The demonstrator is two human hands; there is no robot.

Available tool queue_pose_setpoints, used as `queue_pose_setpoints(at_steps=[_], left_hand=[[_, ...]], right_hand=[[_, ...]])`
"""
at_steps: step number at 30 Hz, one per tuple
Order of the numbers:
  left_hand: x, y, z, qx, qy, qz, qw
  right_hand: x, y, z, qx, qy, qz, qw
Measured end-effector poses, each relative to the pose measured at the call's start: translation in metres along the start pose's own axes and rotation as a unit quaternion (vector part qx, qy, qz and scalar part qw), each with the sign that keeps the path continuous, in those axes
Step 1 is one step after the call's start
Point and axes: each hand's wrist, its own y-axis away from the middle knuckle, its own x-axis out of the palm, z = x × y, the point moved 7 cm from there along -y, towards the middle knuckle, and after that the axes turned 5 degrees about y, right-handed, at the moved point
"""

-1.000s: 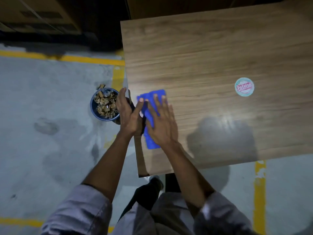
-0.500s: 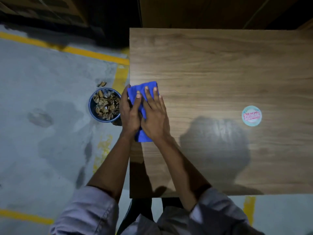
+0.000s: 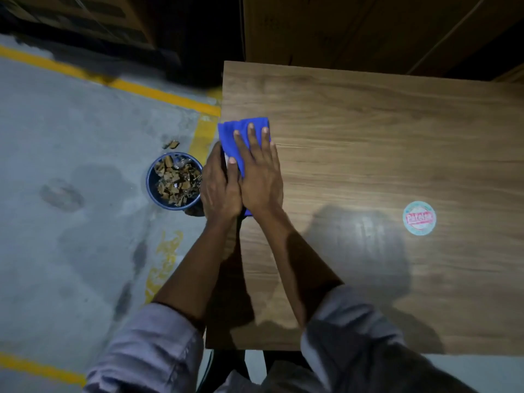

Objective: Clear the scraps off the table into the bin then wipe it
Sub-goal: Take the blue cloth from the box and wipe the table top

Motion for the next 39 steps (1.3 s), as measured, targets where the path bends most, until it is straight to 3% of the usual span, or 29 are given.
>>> queue_pose_setpoints(at_steps=[3,6,8,10,13,16,19,20,24,26,30,34,36,37,39], left_hand=[[0.000,-0.004,0.000,-0.023,0.015,0.012,1.000],[0.003,-0.001,-0.003,-0.042,-0.020,0.003,0.999],[0.006,0.002,-0.010,-0.048,-0.066,0.001,0.997],[0.006,0.001,-0.011,-0.058,-0.084,0.003,0.995],[0.003,-0.004,-0.007,-0.063,-0.065,0.009,0.996],[0.001,-0.024,-0.007,-0.101,-0.044,-0.005,0.994],[0.002,-0.049,-0.018,-0.113,-0.073,-0.033,0.990],[0.005,-0.054,-0.020,-0.111,-0.080,-0.035,0.990],[0.014,-0.063,-0.022,-0.105,-0.139,-0.035,0.984],[0.015,-0.065,-0.019,-0.117,-0.167,-0.022,0.979],[0.018,-0.069,-0.004,-0.101,-0.177,0.014,0.979],[0.010,-0.068,0.000,-0.125,0.009,-0.037,0.991],[0.009,-0.068,0.001,-0.122,0.032,-0.038,0.991],[0.009,-0.068,0.002,-0.114,0.024,-0.038,0.992],[0.010,-0.066,-0.002,-0.088,-0.003,-0.047,0.995]], right_hand=[[-0.008,0.034,-0.024,0.005,-0.018,-0.005,1.000],[-0.026,0.067,-0.089,0.159,-0.007,-0.077,0.984],[-0.028,0.061,-0.106,0.244,0.020,-0.071,0.967],[-0.027,0.039,-0.097,0.274,0.062,-0.050,0.959],[-0.017,0.001,-0.059,0.211,0.059,-0.025,0.975],[-0.008,-0.022,-0.020,0.083,0.041,0.010,0.996],[-0.008,-0.018,-0.032,-0.005,0.036,0.018,0.999],[-0.012,-0.012,-0.053,0.015,0.050,0.001,0.999],[-0.030,0.007,-0.127,0.230,0.059,-0.059,0.970],[-0.027,-0.008,-0.119,0.255,0.081,-0.044,0.963],[-0.011,-0.060,-0.064,0.140,0.079,0.002,0.987],[0.002,-0.074,-0.004,-0.034,0.028,0.056,0.997],[-0.001,-0.054,-0.008,-0.102,0.007,0.060,0.993],[-0.003,-0.039,-0.023,-0.104,0.022,0.052,0.993],[-0.014,-0.010,-0.067,-0.006,0.054,0.016,0.998]])
